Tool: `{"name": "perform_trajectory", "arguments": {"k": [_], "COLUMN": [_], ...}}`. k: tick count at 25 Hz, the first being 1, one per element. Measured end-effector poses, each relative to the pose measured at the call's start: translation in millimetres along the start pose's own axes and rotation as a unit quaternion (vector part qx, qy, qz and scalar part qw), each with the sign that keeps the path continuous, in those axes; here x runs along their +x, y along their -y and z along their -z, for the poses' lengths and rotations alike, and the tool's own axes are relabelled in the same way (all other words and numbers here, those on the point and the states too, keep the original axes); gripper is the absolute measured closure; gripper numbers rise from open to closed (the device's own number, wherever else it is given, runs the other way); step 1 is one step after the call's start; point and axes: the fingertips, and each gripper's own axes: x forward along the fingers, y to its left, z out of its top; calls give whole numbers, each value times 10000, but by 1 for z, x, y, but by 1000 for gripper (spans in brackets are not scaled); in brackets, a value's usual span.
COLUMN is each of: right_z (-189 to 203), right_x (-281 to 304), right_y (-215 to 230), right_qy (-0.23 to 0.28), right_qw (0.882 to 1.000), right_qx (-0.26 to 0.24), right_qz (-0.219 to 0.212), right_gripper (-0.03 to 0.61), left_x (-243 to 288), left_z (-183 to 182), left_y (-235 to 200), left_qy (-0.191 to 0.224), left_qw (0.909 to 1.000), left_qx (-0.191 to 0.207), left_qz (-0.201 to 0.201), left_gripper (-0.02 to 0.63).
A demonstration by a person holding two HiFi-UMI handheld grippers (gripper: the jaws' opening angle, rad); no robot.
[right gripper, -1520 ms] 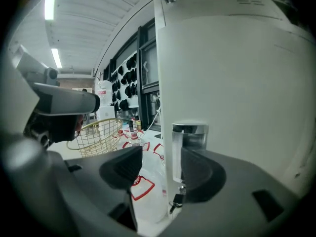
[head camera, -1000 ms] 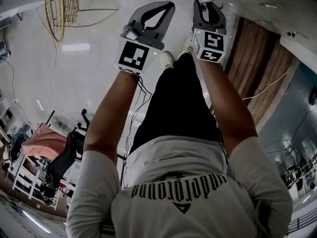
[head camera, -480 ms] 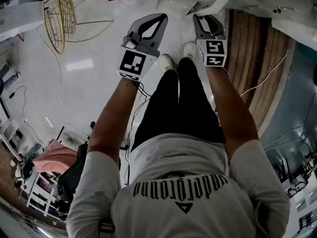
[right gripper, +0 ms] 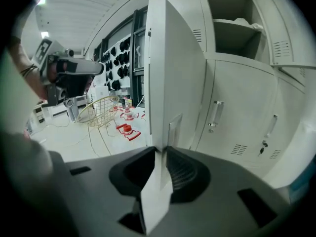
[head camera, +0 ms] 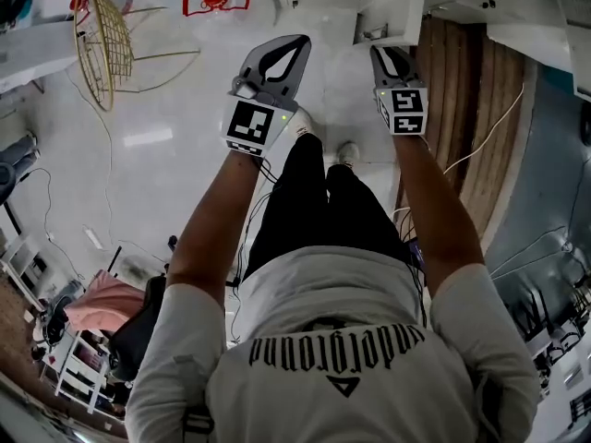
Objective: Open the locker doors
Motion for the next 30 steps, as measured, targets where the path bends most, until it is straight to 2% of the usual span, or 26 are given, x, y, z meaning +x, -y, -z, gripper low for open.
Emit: {"name": "perform_trajectory", "arguments": {"k": [3,12,21,26,30], "right_z": [10,24,19,-1,-31], "right_x": [-11,-25,-41,-91,-141], "right_y": [19,49,41,13,-3], "right_qy": [-47,-99,-147,83,467], "right_qw": [10000,9999,9997,9990,9962], "right_qx": [13,-78,-198,-325,-497], "right_qz": [82,118,-42,-306,-539], "right_gripper": [506,508,495,496,525], "left_x": [3,6,-17,-49,-77], "left_z": [-6,-5,-23,-51,-75], "left_y": [12,39,52,65,86], "left_qy": [-38,-28,10,123,261], "left_qw": [9999,10000,9997,9992,9985], "left_qx": [-138,-65,206,290,319], "left_qz": [-91,-64,-102,-262,-370], "left_gripper": [606,606,605,606,606]}}
